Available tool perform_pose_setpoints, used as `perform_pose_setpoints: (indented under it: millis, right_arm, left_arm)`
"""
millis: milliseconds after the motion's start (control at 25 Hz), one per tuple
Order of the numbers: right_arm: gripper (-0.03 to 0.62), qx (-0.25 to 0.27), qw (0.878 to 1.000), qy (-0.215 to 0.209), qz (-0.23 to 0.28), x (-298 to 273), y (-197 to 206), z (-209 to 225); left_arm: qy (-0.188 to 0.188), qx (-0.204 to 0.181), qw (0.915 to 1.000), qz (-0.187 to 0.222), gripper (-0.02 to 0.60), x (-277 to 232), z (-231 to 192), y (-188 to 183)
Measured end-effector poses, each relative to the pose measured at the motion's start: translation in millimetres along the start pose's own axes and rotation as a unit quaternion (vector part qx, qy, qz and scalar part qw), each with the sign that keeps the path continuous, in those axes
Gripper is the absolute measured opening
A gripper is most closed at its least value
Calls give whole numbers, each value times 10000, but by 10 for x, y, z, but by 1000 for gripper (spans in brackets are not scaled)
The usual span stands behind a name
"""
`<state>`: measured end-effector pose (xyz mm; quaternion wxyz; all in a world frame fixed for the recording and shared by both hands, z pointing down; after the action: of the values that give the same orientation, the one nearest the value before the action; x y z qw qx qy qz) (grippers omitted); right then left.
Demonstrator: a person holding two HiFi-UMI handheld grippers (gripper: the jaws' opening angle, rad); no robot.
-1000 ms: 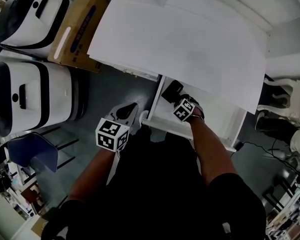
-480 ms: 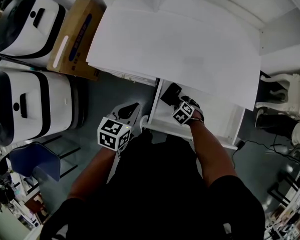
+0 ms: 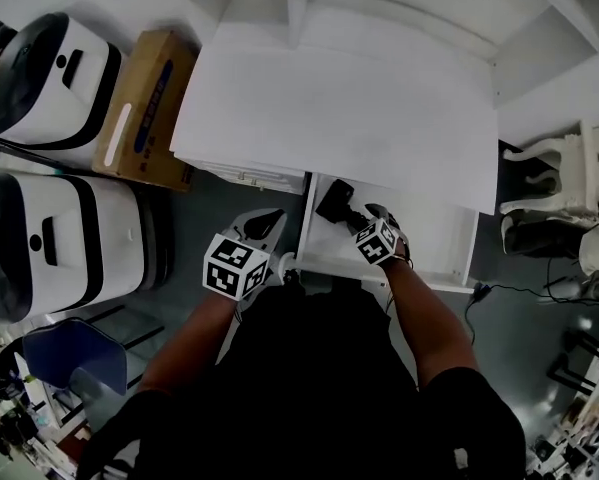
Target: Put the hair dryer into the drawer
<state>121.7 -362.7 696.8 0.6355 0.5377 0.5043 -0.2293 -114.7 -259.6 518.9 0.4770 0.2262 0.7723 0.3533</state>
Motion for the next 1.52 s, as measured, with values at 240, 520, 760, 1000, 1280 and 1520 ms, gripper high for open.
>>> perform_pose_setpoints:
  millis: [240, 520, 760, 1000, 1280, 1520]
  right_arm:
    - [261, -1618, 9824, 39, 929, 519, -128, -40]
    - [32, -3081, 9169, 16, 2538, 1370, -321, -199]
    - [26, -3445, 8752, -221, 3390, 1955, -449, -362]
    - [26, -3520, 8521, -220, 3868, 2329, -548, -507]
    - [26, -3446, 8409, -151, 4170, 2558, -501, -528]
    - [26, -3380, 8463, -162, 4116, 2705, -318, -566]
  left_arm:
    - [139, -158, 9997, 137, 9, 57, -36, -85]
    - [465, -482, 9971, 352, 9, 207, 27, -237]
    - [889, -697, 9926, 453, 9, 254, 194, -303]
    - [1152, -932, 9875, 545, 9, 301, 366, -363]
    - [1090, -958, 9858, 844, 9, 433, 543, -465]
    - [1015, -895, 9855, 1024, 9, 484, 791, -441]
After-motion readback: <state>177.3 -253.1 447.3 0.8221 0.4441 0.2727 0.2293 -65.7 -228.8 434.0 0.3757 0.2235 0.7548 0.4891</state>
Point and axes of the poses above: the fingertips, and each gripper's own axes: x backward along the fingers, z to its right, y out of its underside, the point moved 9 cm from there along x, backward along the fingers, and after that the axes turned 1 degree about y, right-handed, at the moved point
